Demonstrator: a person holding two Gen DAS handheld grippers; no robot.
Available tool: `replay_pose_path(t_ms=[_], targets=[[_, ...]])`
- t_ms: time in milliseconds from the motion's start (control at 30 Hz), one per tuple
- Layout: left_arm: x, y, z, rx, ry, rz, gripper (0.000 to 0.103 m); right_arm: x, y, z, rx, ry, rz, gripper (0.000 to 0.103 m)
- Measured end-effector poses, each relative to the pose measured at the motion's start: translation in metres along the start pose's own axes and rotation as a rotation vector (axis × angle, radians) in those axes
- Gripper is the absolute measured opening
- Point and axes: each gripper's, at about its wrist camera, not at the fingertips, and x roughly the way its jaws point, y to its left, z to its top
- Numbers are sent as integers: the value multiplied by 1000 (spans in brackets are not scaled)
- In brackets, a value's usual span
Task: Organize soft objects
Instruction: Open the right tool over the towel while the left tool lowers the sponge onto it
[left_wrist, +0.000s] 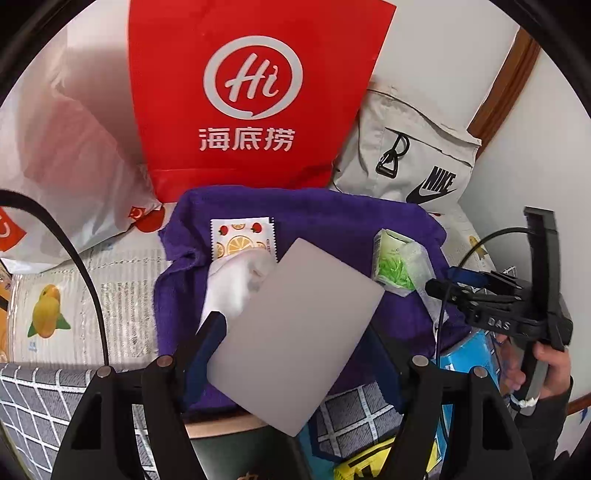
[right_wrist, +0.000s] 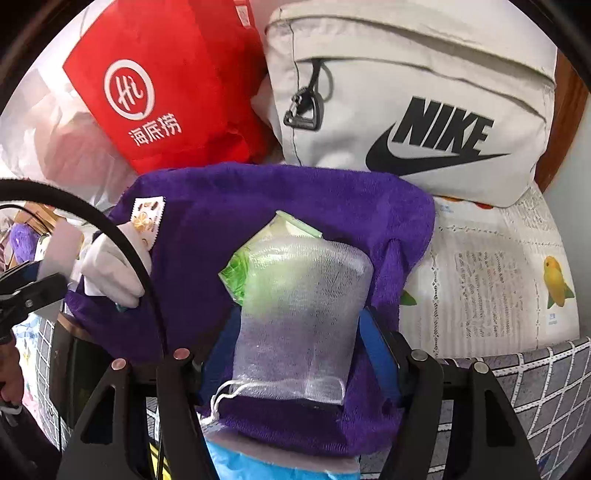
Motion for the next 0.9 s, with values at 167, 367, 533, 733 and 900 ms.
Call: replay_pose_path(t_ms=[167,367,533,733,900], targets=[[13,-10,8,18,22,2,72,-20,2,-3,5,-41,22,67],[34,-24,23,58,53,42,73,-42,3,-8,3,-80,32,67],[50,-28,29,73,72,62,73,-50,2,-14,-11,-90,4,67],[66,-29,32,79,101,77,73,-49,6,-22,-41,-86,-23,67],[74,-30,35,86,122,77,75,-46,6,-27,-46,-75,-27,67]])
